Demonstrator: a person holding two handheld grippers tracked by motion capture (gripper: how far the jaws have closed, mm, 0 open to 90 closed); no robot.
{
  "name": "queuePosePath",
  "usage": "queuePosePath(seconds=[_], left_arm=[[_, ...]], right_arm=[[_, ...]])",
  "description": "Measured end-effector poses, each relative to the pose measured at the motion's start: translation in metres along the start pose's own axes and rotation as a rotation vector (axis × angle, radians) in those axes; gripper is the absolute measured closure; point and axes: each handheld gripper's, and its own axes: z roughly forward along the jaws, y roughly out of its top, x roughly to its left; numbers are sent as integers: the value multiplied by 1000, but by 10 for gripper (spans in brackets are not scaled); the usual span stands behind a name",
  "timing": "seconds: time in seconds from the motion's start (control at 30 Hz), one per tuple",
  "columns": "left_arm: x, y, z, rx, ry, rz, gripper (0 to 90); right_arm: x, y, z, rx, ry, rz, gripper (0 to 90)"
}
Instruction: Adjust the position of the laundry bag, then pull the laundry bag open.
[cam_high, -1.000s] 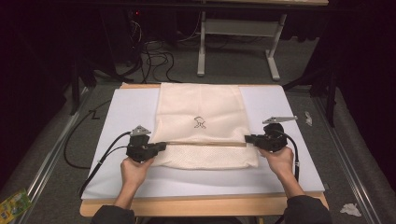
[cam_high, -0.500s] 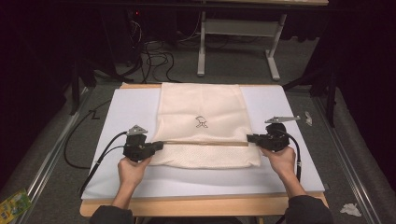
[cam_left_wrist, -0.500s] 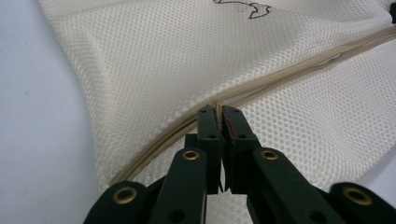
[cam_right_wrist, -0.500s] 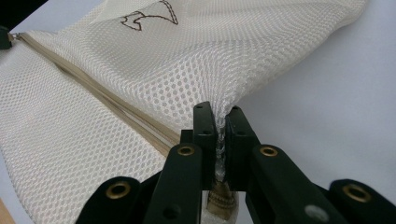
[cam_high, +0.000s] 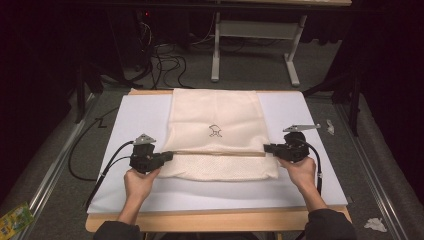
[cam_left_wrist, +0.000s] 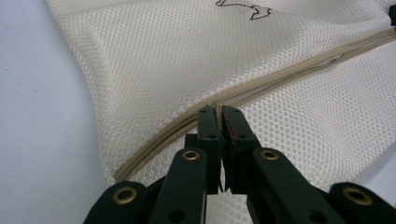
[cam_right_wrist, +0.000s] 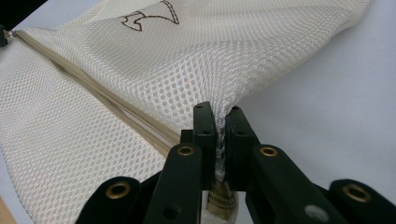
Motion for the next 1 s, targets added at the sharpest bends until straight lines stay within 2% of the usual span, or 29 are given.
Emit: queuePosePath(seconds=[1.0], left_arm=[[4,0,-7,-9,9,-5,874]], right_arm=[[-2,1,0,-10,-2,4,868]])
